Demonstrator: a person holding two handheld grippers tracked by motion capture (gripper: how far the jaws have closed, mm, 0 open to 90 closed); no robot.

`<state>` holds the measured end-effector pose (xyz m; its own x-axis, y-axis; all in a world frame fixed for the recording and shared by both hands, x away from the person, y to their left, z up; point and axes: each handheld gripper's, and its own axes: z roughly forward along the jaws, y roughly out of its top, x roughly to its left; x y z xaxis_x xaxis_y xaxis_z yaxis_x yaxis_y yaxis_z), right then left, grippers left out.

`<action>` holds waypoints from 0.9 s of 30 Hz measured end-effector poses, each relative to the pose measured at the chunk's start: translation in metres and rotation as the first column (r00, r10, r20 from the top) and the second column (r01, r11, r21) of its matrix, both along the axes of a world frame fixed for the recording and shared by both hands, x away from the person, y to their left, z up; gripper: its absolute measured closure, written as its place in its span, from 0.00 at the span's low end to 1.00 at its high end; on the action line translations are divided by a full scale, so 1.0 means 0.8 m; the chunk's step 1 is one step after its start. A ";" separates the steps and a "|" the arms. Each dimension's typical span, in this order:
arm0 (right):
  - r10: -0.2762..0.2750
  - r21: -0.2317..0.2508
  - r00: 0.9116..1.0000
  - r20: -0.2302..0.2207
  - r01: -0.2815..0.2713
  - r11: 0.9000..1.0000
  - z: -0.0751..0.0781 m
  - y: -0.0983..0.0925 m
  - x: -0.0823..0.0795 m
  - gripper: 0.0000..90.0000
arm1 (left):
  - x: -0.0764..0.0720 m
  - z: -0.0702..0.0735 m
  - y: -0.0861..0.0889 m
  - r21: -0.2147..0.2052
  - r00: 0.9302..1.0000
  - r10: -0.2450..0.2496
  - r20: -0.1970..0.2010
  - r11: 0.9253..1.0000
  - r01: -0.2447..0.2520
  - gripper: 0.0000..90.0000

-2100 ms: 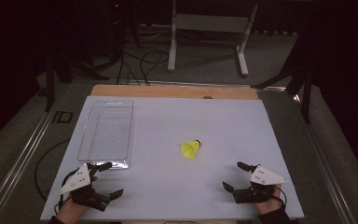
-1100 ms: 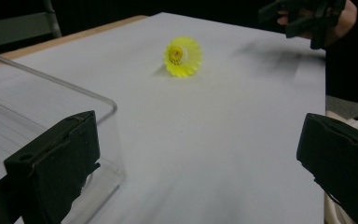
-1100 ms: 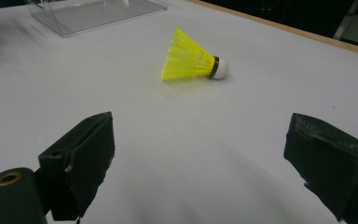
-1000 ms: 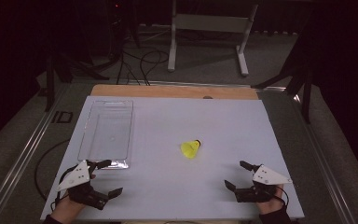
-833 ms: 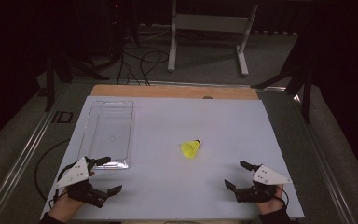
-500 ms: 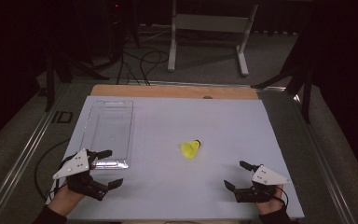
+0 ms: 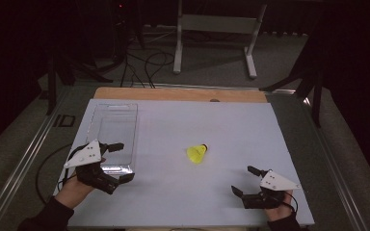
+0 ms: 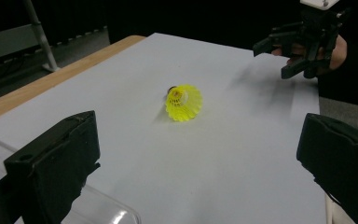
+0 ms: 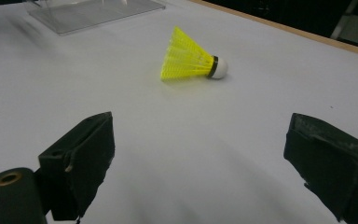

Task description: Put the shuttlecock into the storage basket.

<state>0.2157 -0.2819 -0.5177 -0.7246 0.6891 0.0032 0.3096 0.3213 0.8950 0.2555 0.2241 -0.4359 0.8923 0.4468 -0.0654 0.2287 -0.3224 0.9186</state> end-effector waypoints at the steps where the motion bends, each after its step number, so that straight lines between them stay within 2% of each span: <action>1: 0.000 0.000 1.000 0.000 0.000 1.000 0.000 0.000 0.000 0.10 | 0.000 0.000 0.000 0.000 1.000 0.000 0.000 1.000 0.000 0.00; 3: 0.001 0.001 1.000 -0.006 -0.001 1.000 0.000 0.000 0.000 0.10 | 0.009 0.006 -0.009 0.017 1.000 -0.018 0.001 1.000 0.018 0.00; 9: 0.004 0.000 1.000 -0.008 -0.004 1.000 -0.001 0.000 0.000 0.10 | 0.024 0.014 -0.024 0.028 0.999 -0.045 0.001 0.999 0.045 0.00; 16: 0.006 0.000 1.000 -0.009 -0.006 1.000 -0.001 0.000 0.001 0.10 | 0.034 0.012 -0.042 0.044 0.998 -0.059 -0.008 0.997 0.059 0.00; 23: 0.009 0.001 1.000 -0.012 -0.009 1.000 -0.001 0.001 0.000 0.10 | 0.047 0.011 -0.068 0.064 0.995 -0.097 -0.016 0.993 0.097 0.00; 27: 0.011 0.001 1.000 -0.014 -0.011 1.000 -0.001 0.001 0.001 0.10 | 0.056 0.011 -0.078 0.071 0.995 -0.095 -0.021 0.993 0.096 0.00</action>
<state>0.2163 -0.2815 -0.5186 -0.7323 0.6808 0.0141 0.3182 0.3237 0.8910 0.3004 0.1617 -0.4269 0.9300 0.3637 -0.0527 0.2100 -0.4085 0.8883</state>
